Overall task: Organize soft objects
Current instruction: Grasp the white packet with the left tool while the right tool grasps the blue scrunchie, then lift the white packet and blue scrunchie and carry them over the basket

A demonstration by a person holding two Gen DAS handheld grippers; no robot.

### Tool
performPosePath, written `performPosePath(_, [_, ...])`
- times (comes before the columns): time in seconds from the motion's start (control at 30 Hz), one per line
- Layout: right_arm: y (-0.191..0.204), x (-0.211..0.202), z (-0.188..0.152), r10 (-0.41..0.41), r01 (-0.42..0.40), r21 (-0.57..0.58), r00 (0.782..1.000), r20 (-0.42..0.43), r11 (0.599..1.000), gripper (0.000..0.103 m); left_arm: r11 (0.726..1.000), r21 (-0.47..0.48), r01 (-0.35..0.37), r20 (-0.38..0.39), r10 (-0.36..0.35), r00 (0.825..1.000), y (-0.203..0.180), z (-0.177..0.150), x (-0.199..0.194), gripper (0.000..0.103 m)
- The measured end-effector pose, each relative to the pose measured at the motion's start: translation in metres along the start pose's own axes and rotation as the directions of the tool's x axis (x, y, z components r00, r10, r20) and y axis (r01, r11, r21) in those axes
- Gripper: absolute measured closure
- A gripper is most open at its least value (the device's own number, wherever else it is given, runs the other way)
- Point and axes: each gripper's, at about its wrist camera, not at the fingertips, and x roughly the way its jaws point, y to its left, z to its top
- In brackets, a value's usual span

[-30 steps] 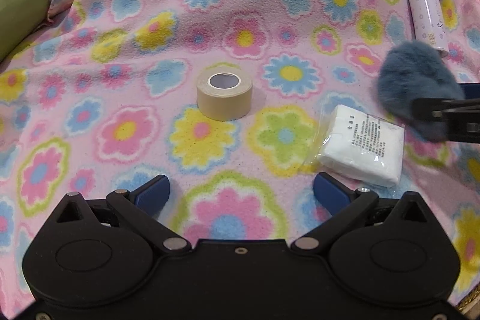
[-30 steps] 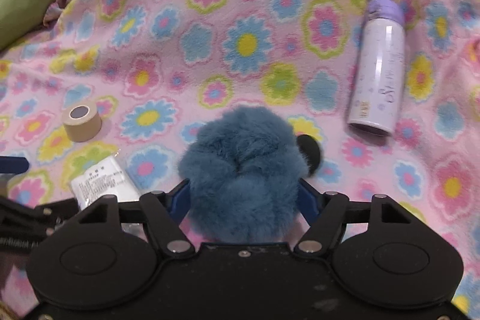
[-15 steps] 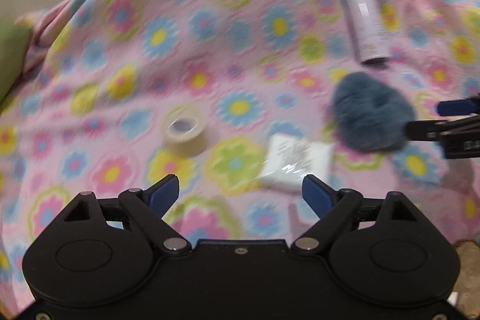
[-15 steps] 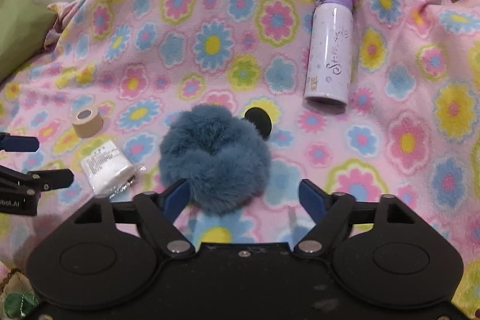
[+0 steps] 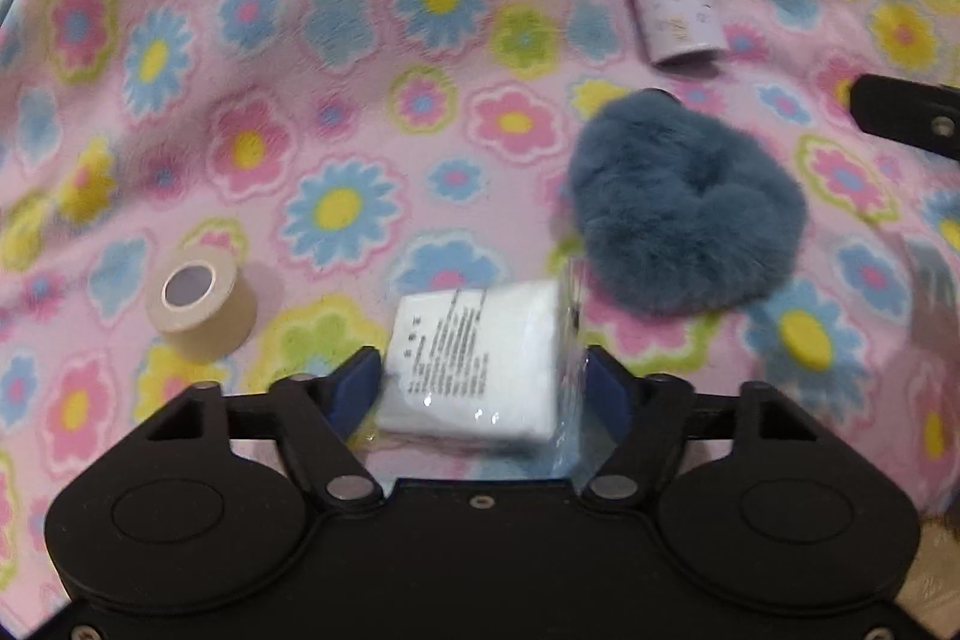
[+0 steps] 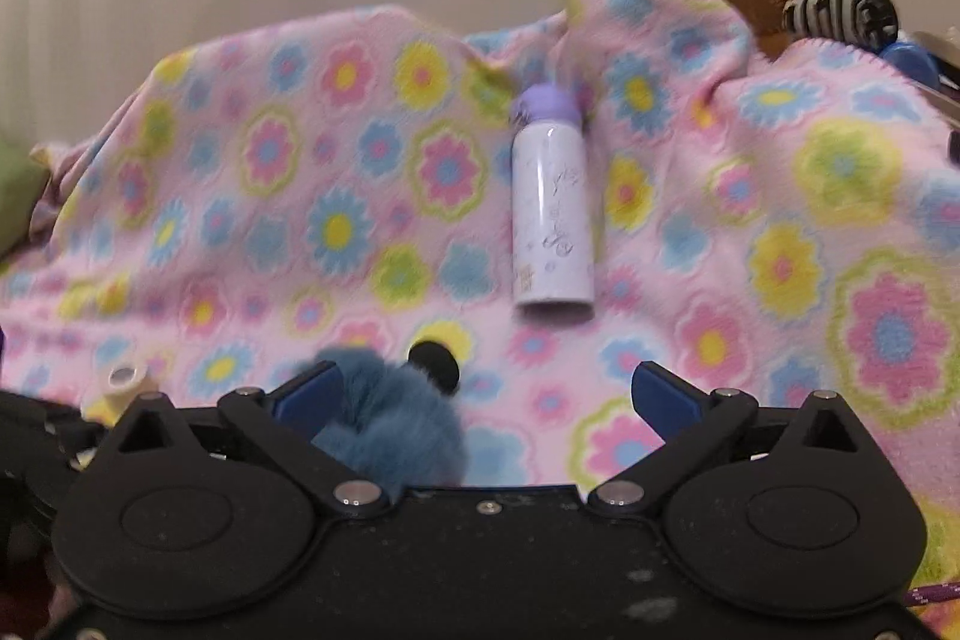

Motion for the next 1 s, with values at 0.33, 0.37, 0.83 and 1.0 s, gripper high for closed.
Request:
performPosePath(0.33, [0.048,0.043,-0.001,0.104,-0.122,-0.124,0.983,-0.149,0.985,0.0,0.979,-0.197,-0.058,0.012,0.061,0.998,0.034,-0.006,-0.021,0.056])
performPosePath(0.37, [0.053,0.05,-0.002,0.108,-0.132,-0.125,0.978,-0.176,0.983,0.0,0.977,-0.207,-0.055,0.007,0.058,0.998,0.036,-0.006,-0.021,0.056])
performPosePath(0.83, [0.049,0.101,-0.015,0.104,-0.118,-0.023,0.937,-0.333,0.993,0.002,0.959,-0.261,0.111,0.043,-0.103,0.994,0.043,-0.016,-0.024,0.031])
performPosePath(1.0, [0.045,0.1,-0.015,0.147,-0.161,-0.014,0.932,-0.331,0.987,0.025,0.959,-0.258,0.12,0.051,-0.111,0.993,0.038,-0.009,-0.024,0.023])
